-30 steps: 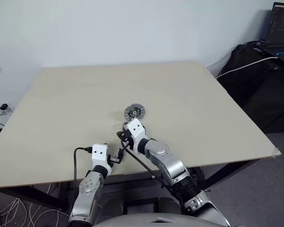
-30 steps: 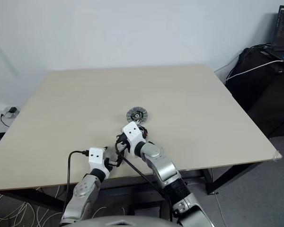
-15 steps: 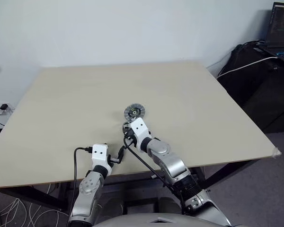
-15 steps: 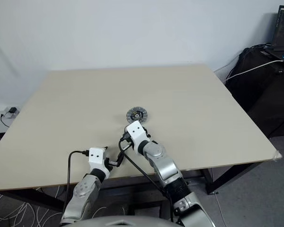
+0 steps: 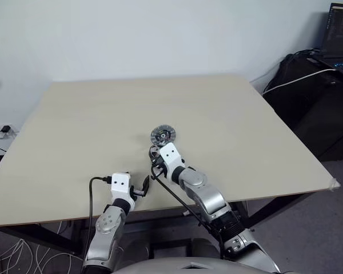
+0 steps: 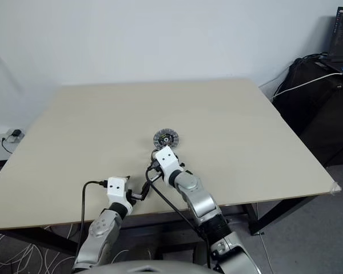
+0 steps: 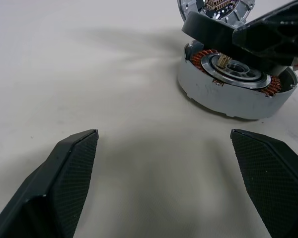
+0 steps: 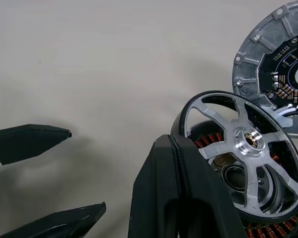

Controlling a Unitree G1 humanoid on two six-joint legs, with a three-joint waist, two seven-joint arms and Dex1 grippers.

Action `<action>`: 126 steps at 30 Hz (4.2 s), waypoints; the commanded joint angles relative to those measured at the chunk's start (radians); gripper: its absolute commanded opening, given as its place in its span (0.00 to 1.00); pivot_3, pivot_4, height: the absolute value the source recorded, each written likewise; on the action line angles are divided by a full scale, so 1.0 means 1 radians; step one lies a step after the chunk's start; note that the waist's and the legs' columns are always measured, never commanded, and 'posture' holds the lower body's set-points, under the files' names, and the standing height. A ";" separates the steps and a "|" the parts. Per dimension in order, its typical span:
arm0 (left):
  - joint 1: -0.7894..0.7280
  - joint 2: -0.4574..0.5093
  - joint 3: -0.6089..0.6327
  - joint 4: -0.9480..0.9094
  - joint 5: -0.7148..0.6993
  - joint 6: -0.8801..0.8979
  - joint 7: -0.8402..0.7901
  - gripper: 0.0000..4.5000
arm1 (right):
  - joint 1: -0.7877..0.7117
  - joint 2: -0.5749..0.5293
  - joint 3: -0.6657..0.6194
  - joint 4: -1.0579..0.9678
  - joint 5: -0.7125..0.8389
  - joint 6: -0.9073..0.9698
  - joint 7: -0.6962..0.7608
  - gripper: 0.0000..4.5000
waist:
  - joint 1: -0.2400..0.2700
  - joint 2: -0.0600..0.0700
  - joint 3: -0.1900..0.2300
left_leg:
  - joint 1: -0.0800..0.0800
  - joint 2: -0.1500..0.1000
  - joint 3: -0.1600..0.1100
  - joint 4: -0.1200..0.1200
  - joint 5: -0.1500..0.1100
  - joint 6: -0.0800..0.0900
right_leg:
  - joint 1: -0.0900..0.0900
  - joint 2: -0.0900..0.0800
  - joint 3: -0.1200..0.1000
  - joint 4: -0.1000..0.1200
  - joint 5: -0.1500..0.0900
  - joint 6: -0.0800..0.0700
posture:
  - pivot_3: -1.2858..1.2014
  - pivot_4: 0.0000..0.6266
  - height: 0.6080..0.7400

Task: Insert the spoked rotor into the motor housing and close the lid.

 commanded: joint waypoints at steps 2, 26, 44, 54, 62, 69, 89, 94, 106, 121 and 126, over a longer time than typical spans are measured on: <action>-0.020 -0.002 -0.002 -0.021 0.006 -0.015 0.003 1.00 | -0.003 -0.011 -0.018 -0.030 -0.001 0.011 0.003 0.01 | 0.000 0.000 0.000 | 0.000 0.000 0.000 0.000 0.000 0.000 | 0.000 0.000 0.000 0.000 0.000 0.000 | 0.52 0.00 1.00; -0.079 0.032 0.043 -0.023 -0.019 -0.035 -0.038 1.00 | 0.045 -0.070 -0.141 -0.197 0.070 -0.014 0.004 0.01 | 0.000 0.000 0.000 | 0.000 0.000 0.000 0.000 0.000 0.000 | -0.001 0.000 0.000 0.000 0.000 0.000 | 0.52 0.00 1.00; -0.036 0.014 0.014 -0.031 -0.016 -0.017 -0.053 1.00 | -0.026 -0.099 -0.160 -0.084 0.029 0.096 -0.027 0.56 | 0.000 0.000 0.000 | 0.000 0.000 0.000 -0.001 0.002 0.004 | -0.001 0.000 0.000 0.000 0.000 -0.001 | 0.52 0.00 1.00; -0.029 0.011 0.002 -0.033 -0.013 -0.010 -0.051 1.00 | -0.052 -0.022 -0.266 -0.202 0.110 0.330 -0.104 0.56 | -0.001 0.001 0.000 | -0.001 0.000 0.000 -0.001 0.002 0.003 | -0.001 0.000 0.000 0.000 0.000 -0.001 | 0.52 0.00 1.00; -0.025 0.008 -0.003 -0.029 -0.013 -0.006 -0.048 1.00 | -0.117 -0.027 -0.271 -0.265 0.153 0.587 -0.113 0.56 | -0.001 0.002 0.000 | -0.002 0.000 0.000 -0.001 0.002 0.003 | -0.003 0.000 0.000 0.000 0.003 -0.005 | 0.52 0.00 1.00; -0.021 0.006 -0.005 -0.032 -0.011 -0.002 -0.045 1.00 | -0.165 -0.009 -0.250 -0.226 0.155 0.685 -0.119 0.56 | -0.002 0.002 0.000 | -0.003 0.000 0.000 -0.001 0.002 0.004 | -0.003 0.000 0.000 0.000 0.003 -0.006 | 0.52 0.00 1.00; -0.004 -0.002 -0.006 -0.036 -0.008 -0.001 -0.041 1.00 | -0.278 0.026 -0.285 -0.017 0.140 0.662 -0.165 0.43 | -0.014 0.004 0.000 | -0.003 0.000 0.000 -0.001 0.002 0.003 | -0.004 0.000 0.000 0.000 0.005 -0.003 | 0.52 0.00 1.00; -0.005 -0.001 -0.007 -0.035 -0.007 -0.002 -0.044 1.00 | -0.276 0.026 -0.289 -0.015 0.142 0.653 -0.168 0.07 | -0.014 0.004 0.000 | -0.003 0.000 0.000 -0.001 0.002 0.003 | -0.004 0.000 0.000 0.000 0.005 -0.003 | 0.52 0.00 1.00; -0.008 0.002 -0.006 -0.028 -0.008 -0.001 -0.048 1.00 | -0.269 0.013 -0.265 -0.034 0.137 0.631 -0.158 0.01 | -0.015 0.005 0.000 | -0.004 0.000 0.000 -0.002 0.002 0.003 | -0.005 0.000 0.000 0.000 0.005 -0.003 | 0.52 0.00 1.00; -0.010 0.004 -0.002 -0.032 -0.007 -0.002 -0.046 1.00 | -0.047 -0.012 -0.197 -0.223 0.161 0.187 -0.009 0.01 | -0.015 0.005 0.000 | -0.004 0.000 0.000 -0.002 0.002 0.003 | -0.005 0.000 0.000 -0.001 0.002 0.003 | 0.52 0.00 1.00; -0.012 0.004 -0.007 -0.030 -0.005 0.000 -0.048 1.00 | -0.023 -0.033 -0.090 -0.197 0.113 0.146 0.015 0.14 | -0.018 0.006 0.001 | -0.004 0.001 0.000 -0.002 0.002 0.003 | -0.005 0.000 0.000 0.000 0.000 -0.001 | 0.52 0.00 1.00</action>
